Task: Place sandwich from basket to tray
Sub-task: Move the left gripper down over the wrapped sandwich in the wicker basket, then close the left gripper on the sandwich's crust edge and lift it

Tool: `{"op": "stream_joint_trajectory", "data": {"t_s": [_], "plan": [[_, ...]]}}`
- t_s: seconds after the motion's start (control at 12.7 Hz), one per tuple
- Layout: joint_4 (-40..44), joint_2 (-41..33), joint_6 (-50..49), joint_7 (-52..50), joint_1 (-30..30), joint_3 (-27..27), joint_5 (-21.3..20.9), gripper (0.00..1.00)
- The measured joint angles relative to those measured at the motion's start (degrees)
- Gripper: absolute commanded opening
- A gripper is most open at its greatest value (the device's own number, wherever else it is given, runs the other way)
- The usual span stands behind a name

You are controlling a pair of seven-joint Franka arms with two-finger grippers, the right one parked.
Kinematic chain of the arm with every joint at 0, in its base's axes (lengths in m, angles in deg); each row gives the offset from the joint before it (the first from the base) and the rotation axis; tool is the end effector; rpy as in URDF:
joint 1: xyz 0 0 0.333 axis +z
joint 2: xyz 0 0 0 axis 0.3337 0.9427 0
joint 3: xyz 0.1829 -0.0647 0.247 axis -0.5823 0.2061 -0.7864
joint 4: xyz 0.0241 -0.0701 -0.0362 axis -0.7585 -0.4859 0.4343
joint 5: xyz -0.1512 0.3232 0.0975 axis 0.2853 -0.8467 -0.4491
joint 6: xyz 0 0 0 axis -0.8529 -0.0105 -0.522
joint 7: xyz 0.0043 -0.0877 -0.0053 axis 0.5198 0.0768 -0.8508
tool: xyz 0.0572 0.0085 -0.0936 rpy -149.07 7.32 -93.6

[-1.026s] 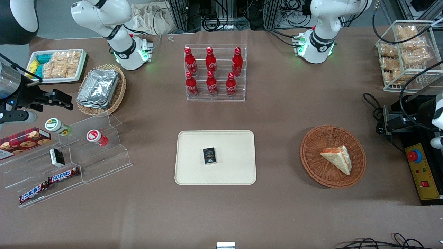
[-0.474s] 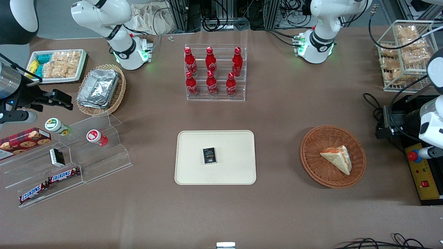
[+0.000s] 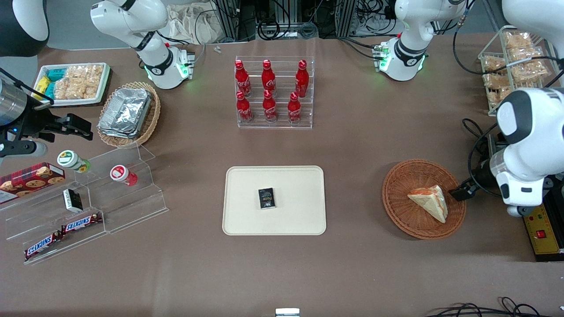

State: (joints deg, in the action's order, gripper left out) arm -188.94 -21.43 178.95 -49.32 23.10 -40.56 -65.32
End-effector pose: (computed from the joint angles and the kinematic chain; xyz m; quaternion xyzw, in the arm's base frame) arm 0.6175 -0.0014 0.4147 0.9357 0.3527 0.0005 0.0071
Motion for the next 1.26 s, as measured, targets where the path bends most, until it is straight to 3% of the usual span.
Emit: {"op": "stream_joint_trajectory", "data": {"t_s": [0.47, 1.18, 1.26], "plan": [[-0.6, 6.5, 5.7, -5.0, 0.3, -0.3, 0.1, 1.00], [-10.3, 7.9, 19.2, -8.6, 0.0, -0.1, 0.3, 1.00], [-10.8, 8.1, 19.5, -8.7, 0.0, 0.0, 0.3, 0.88]]}}
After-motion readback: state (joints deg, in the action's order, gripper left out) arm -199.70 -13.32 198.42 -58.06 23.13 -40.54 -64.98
